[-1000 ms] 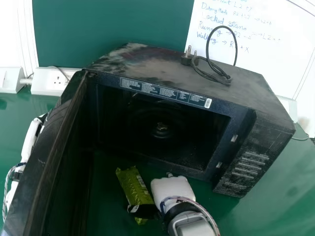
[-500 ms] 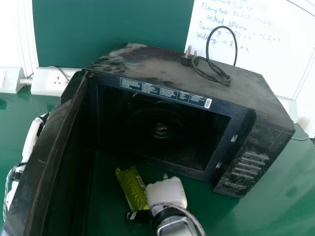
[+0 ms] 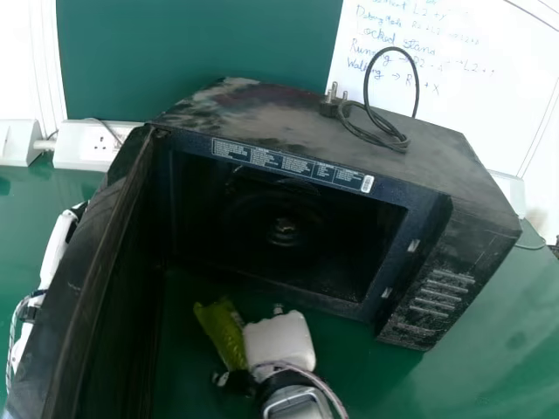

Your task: Put biscuit inside oven

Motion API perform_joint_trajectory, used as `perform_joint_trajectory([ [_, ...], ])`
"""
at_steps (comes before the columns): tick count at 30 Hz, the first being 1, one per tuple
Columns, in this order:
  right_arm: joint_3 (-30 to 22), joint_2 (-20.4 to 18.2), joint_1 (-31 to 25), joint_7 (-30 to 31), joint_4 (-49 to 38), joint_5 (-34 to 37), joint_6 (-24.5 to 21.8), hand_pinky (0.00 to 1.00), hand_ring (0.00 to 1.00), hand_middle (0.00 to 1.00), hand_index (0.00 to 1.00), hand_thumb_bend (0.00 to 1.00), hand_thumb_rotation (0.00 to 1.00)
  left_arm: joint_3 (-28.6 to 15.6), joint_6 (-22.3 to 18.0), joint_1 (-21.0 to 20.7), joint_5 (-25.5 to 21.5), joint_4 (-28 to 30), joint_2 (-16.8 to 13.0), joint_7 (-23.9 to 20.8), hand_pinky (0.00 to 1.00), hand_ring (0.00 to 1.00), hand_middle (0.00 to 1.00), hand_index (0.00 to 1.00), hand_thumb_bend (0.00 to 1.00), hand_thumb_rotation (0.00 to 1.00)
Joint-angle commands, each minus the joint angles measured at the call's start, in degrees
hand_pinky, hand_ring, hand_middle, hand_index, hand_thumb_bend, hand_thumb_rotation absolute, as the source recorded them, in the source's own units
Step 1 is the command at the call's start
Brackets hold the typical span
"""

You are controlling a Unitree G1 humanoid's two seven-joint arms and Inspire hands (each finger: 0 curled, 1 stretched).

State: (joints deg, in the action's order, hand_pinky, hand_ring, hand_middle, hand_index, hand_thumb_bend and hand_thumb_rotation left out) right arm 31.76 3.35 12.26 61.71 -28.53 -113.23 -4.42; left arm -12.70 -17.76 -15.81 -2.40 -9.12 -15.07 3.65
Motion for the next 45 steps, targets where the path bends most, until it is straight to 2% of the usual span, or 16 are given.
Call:
perform_joint_trajectory([
  [1,1.57,-0.65,-1.30,0.05,2.04,0.37,0.68,0.53,0.67,0.78,0.77,0.97,0.78,0.24,-0.19,0.61,0.13,0.32,0.41,-0.39,0.26,0.31,0.39,0.48,0.52,0.07],
  [6,1.42,-1.57,-0.18,0.09,3.86,0.34,0.41,0.54,0.67,0.78,0.76,0.96,0.79,0.14,-0.02,0.74,0.15,0.26,0.32,-0.36,0.26,0.31,0.39,0.48,0.52,0.07],
  [10,0.29,-4.26,0.22,-0.28,6.09,1.05,-2.33,0.56,0.69,0.78,0.78,0.95,0.74,0.13,0.15,0.87,0.07,0.64,0.32,-0.32,0.26,0.31,0.39,0.48,0.52,0.07],
  [16,0.46,-4.44,1.36,-1.26,8.85,1.15,-3.50,0.58,0.69,0.79,0.80,0.94,0.76,0.23,0.28,0.87,0.15,0.87,0.30,-0.29,0.26,0.31,0.39,0.48,0.52,0.07],
  [20,0.02,-5.51,0.81,-1.69,10.19,1.70,-5.63,0.62,0.72,0.81,0.82,0.94,0.70,0.27,0.27,0.78,0.22,0.87,0.30,-0.34,0.26,0.31,0.39,0.48,0.52,0.07],
  [22,0.31,-5.22,0.71,-2.18,10.40,1.45,-5.91,0.60,0.71,0.79,0.82,0.93,0.66,0.34,0.47,0.79,0.28,1.26,0.33,-0.40,0.26,0.31,0.39,0.48,0.52,0.07],
  [24,0.68,-4.29,1.07,-2.22,10.44,1.47,-5.11,0.59,0.69,0.77,0.81,0.87,0.54,0.27,0.44,0.79,0.21,1.15,0.36,-0.43,0.26,0.31,0.39,0.48,0.52,0.07],
  [25,0.85,-3.68,1.30,-2.47,10.45,1.71,-4.54,0.55,0.63,0.71,0.78,0.79,0.37,0.23,0.41,0.79,0.30,0.99,0.35,-0.54,0.26,0.31,0.39,0.48,0.52,0.07],
  [26,0.90,-3.27,1.32,-3.15,10.42,2.14,-4.31,0.49,0.57,0.65,0.74,0.76,0.21,0.18,0.16,0.78,0.28,0.69,0.31,-0.49,0.26,0.31,0.39,0.48,0.52,0.07],
  [27,0.70,-3.36,1.05,-3.99,10.30,2.83,-4.67,0.44,0.52,0.61,0.72,0.75,0.14,0.17,-0.07,0.78,0.27,0.50,0.25,-0.42,0.26,0.31,0.39,0.48,0.52,0.07],
  [28,0.26,-3.91,0.68,-4.33,10.14,3.63,-5.32,0.36,0.43,0.54,0.71,0.66,0.07,0.15,-0.19,0.78,0.16,0.41,0.23,-0.30,0.26,0.31,0.39,0.48,0.52,0.07],
  [29,-0.35,-4.57,0.03,-5.26,9.73,5.13,-6.12,0.29,0.35,0.51,0.69,0.62,0.04,0.15,-0.34,0.77,0.13,0.36,0.23,-0.26,0.26,0.31,0.39,0.48,0.52,0.07],
  [30,-0.84,-4.97,-0.63,-6.41,9.27,6.52,-6.80,0.22,0.27,0.48,0.66,0.59,0.01,0.16,-0.34,0.78,0.19,0.38,0.22,-0.30,0.26,0.31,0.39,0.48,0.52,0.07],
  [33,-1.29,-4.61,-1.81,-8.88,8.14,8.67,-7.44,0.16,0.20,0.47,0.63,0.57,0.00,0.25,0.08,0.86,0.56,0.87,0.20,-0.58,0.26,0.31,0.39,0.48,0.52,0.07],
  [39,-1.07,-2.77,-1.79,-8.29,6.57,9.26,-6.15,0.17,0.23,0.47,0.63,0.57,0.00,0.28,0.25,0.82,0.37,1.09,0.24,-0.51,0.26,0.31,0.39,0.48,0.52,0.07],
  [45,-1.26,-2.43,-1.99,-8.30,5.30,8.62,-5.94,0.15,0.22,0.47,0.63,0.57,0.00,0.26,0.45,0.83,0.12,1.16,0.25,-0.44,0.26,0.31,0.39,0.48,0.52,0.07],
])
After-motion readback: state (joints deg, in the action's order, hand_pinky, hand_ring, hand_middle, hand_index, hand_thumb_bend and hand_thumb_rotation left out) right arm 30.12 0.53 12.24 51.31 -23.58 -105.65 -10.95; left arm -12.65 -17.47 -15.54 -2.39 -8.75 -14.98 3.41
